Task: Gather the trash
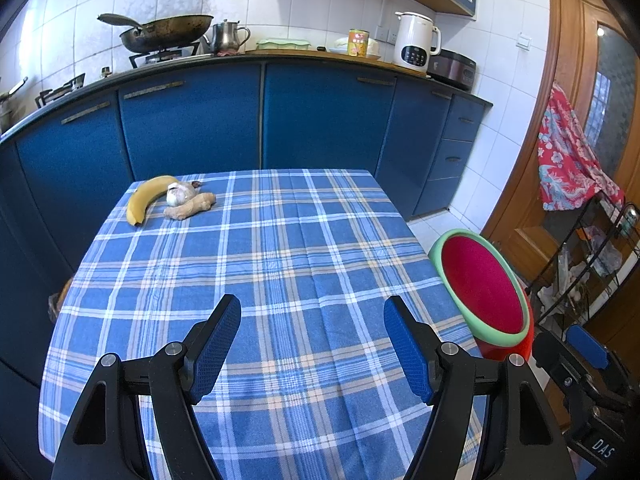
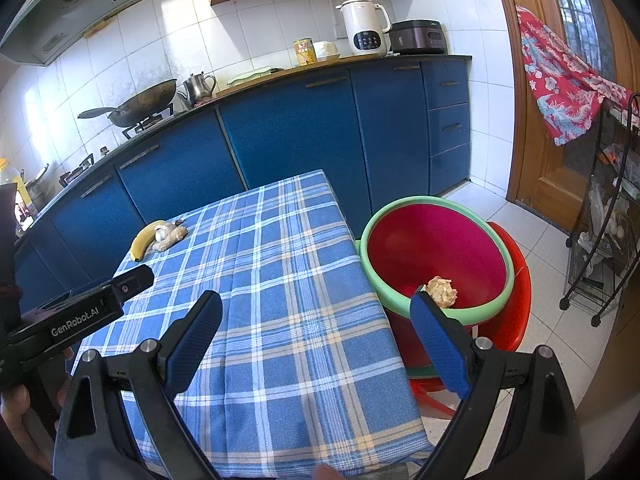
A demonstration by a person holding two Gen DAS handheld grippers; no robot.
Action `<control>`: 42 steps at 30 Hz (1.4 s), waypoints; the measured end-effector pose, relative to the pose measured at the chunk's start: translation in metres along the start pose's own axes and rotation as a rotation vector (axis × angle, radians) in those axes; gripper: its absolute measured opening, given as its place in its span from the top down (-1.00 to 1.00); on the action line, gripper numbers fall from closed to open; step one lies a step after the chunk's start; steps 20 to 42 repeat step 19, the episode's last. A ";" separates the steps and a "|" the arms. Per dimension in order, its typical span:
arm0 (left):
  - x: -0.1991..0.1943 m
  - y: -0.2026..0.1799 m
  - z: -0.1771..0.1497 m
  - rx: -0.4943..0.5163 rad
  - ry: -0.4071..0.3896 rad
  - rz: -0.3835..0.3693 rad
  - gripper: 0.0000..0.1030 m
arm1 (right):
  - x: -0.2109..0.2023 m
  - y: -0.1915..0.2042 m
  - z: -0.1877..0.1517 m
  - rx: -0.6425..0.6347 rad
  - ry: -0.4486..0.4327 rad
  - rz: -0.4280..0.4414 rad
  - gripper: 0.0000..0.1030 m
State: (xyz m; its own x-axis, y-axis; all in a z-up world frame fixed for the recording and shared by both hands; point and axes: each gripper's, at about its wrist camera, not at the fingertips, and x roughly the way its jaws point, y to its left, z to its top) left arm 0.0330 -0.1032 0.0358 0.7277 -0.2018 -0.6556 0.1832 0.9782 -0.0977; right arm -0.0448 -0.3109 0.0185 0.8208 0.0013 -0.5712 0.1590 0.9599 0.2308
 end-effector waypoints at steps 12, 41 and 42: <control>0.000 0.000 -0.001 -0.002 0.004 -0.001 -0.46 | 0.000 0.000 0.000 0.002 0.001 0.001 -0.82; 0.001 0.001 -0.001 -0.007 0.011 0.002 -0.46 | 0.000 -0.001 -0.001 -0.001 0.001 0.000 -0.82; 0.001 0.001 -0.001 -0.007 0.011 0.002 -0.46 | 0.000 -0.001 -0.001 -0.001 0.001 0.000 -0.82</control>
